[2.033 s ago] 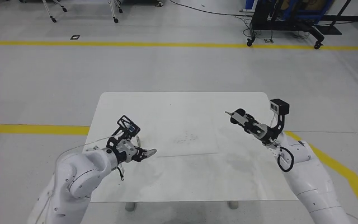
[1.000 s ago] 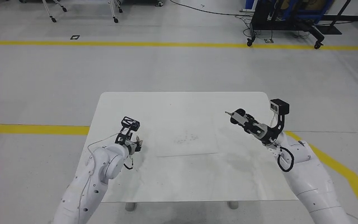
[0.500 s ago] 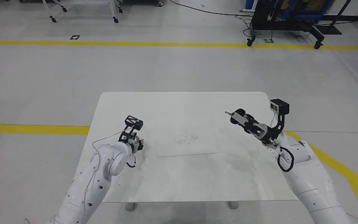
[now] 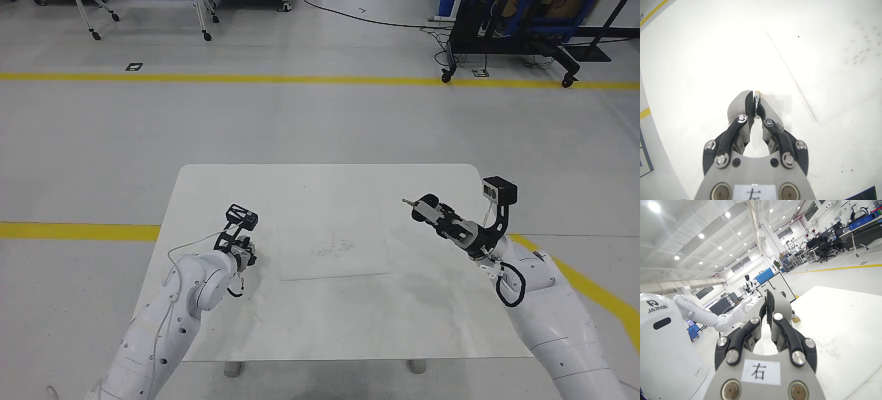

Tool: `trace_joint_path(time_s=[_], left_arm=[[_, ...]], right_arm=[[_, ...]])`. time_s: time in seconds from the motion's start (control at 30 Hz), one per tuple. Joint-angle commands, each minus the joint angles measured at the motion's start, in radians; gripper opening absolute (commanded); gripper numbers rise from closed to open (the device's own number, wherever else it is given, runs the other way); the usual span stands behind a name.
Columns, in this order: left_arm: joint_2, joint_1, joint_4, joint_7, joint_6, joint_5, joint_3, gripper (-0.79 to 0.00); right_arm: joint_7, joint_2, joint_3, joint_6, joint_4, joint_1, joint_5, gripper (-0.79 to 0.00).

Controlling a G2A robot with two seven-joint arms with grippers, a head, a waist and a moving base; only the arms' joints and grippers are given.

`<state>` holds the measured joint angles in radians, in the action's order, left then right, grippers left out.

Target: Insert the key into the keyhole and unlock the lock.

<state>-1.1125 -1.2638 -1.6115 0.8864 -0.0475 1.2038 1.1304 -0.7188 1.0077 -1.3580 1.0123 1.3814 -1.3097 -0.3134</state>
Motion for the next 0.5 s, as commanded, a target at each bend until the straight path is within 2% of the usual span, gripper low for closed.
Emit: trace_joint_path(time_s=[0.0, 0.1, 0.17, 0.3, 0.47], left_arm=[[-0.001, 0.000, 0.003, 0.000, -0.003, 0.001, 0.002, -0.785], [-0.001, 0.001, 0.009, 0.000, -0.008, 0.002, 0.004, -0.785], [-0.002, 0.000, 0.013, -0.003, -0.008, 0.001, 0.007, -0.662], [-0.003, -0.001, 0.014, -0.006, -0.011, 0.001, 0.012, -0.594], [-0.004, -0.002, 0.014, -0.006, -0.015, -0.002, 0.016, -0.573]], right_arm=[[0.000, 0.000, 0.000, 0.000, 0.000, 0.000, 0.000, -0.785], [0.000, 0.000, 0.000, 0.000, 0.000, 0.000, 0.000, -0.785], [0.000, 0.000, 0.000, 0.000, 0.000, 0.000, 0.000, -0.785], [0.000, 0.000, 0.000, 0.000, 0.000, 0.000, 0.000, -0.785], [0.000, 0.000, 0.000, 0.000, 0.000, 0.000, 0.000, -0.785]])
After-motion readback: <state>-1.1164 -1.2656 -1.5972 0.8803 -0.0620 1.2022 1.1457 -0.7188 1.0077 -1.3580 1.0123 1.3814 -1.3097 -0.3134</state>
